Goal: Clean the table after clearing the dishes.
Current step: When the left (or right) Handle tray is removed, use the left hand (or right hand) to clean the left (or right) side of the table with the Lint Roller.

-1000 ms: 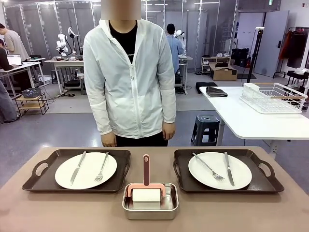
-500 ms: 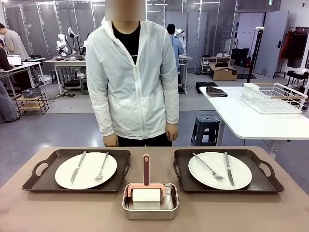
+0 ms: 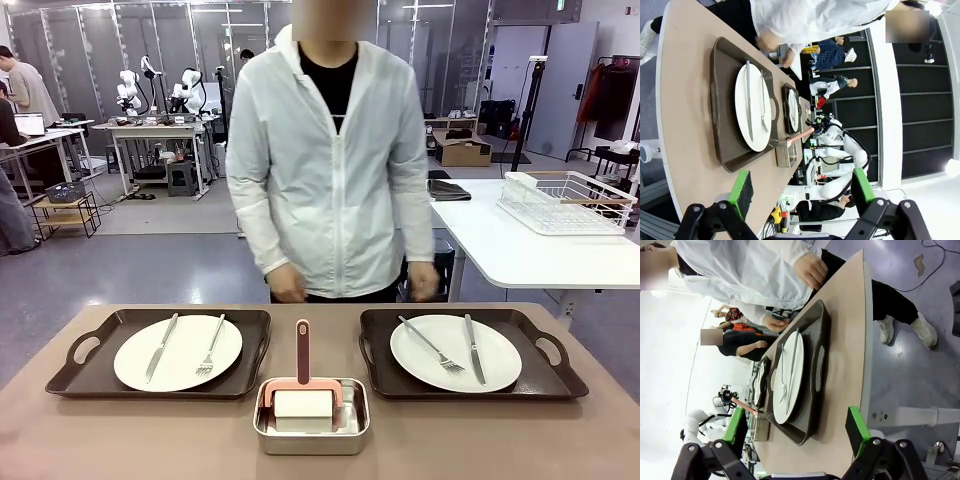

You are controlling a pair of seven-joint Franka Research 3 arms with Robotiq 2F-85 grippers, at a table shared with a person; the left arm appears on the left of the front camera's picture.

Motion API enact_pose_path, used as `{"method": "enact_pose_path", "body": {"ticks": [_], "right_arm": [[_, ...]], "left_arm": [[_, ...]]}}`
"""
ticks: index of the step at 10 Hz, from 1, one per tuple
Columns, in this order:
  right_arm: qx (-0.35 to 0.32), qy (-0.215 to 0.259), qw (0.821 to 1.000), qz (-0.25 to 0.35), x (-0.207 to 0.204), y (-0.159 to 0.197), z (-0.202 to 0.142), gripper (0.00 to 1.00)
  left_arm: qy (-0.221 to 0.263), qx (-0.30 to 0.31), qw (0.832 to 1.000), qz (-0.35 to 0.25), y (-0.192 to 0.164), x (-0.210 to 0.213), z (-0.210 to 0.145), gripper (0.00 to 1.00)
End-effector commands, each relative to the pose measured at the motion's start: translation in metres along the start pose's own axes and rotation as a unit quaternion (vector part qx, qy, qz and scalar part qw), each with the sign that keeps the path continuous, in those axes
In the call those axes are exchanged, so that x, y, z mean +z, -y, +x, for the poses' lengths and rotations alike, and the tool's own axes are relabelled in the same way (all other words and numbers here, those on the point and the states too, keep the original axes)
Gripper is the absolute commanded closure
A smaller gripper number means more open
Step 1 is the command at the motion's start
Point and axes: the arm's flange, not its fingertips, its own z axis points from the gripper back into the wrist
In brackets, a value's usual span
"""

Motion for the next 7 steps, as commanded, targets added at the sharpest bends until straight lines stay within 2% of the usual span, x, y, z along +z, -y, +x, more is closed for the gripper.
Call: {"method": "enact_pose_path", "body": {"ticks": [1,7], "right_arm": [[0.001,-0.001,1.000,0.000,0.0005,-0.0020,-0.0009,0.00],[0.001,-0.001,1.000,0.000,0.0005,-0.0020,-0.0009,0.00]], "left_arm": [[0.002,-0.002,1.000,0.002,0.0003,0.0024,-0.0010,0.00],[0.002,-0.002,1.000,0.002,0.0003,0.0024,-0.0010,0.00]]}}
